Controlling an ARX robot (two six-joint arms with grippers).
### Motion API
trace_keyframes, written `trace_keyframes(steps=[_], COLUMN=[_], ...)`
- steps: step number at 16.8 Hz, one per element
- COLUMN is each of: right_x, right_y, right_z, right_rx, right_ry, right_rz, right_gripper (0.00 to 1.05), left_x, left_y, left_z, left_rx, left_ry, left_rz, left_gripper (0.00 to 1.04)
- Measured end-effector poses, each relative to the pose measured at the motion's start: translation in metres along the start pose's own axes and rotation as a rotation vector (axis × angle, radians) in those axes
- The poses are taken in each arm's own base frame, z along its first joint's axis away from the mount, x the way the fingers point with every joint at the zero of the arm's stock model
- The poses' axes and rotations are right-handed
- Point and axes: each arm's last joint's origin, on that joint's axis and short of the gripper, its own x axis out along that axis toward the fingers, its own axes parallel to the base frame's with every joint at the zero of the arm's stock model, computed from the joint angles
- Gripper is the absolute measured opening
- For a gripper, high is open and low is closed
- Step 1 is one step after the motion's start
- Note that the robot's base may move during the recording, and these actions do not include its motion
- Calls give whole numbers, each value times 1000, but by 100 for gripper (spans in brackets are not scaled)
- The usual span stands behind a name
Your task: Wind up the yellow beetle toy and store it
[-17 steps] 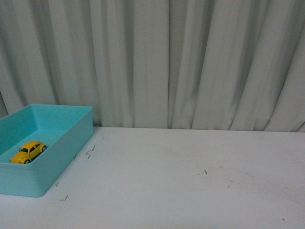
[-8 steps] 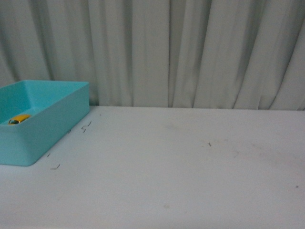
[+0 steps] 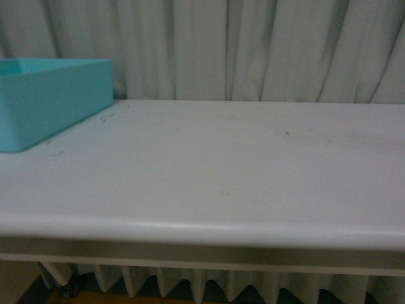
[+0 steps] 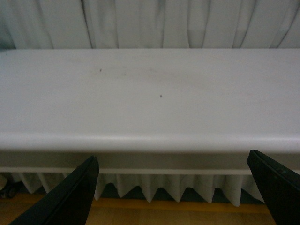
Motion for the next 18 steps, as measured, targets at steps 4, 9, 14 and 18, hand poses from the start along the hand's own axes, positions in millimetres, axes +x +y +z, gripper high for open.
trace_keyframes(steps=[4,9,14,18], right_x=[0,0,0,0], right_y=[0,0,0,0], right_z=[0,0,0,0], right_rx=[0,1,0,0], right_ry=[-1,-1,1,1], right_rz=[-1,-1,-1,-1], right_gripper=[98,98,98,98], left_x=[0,0,0,0], left_y=[0,0,0,0], left_z=[0,0,0,0], left_rx=[0,0,0,0], left_ry=[2,1,3,3], left_rz=[-2,-1,0,-1], left_gripper=[98,98,98,98])
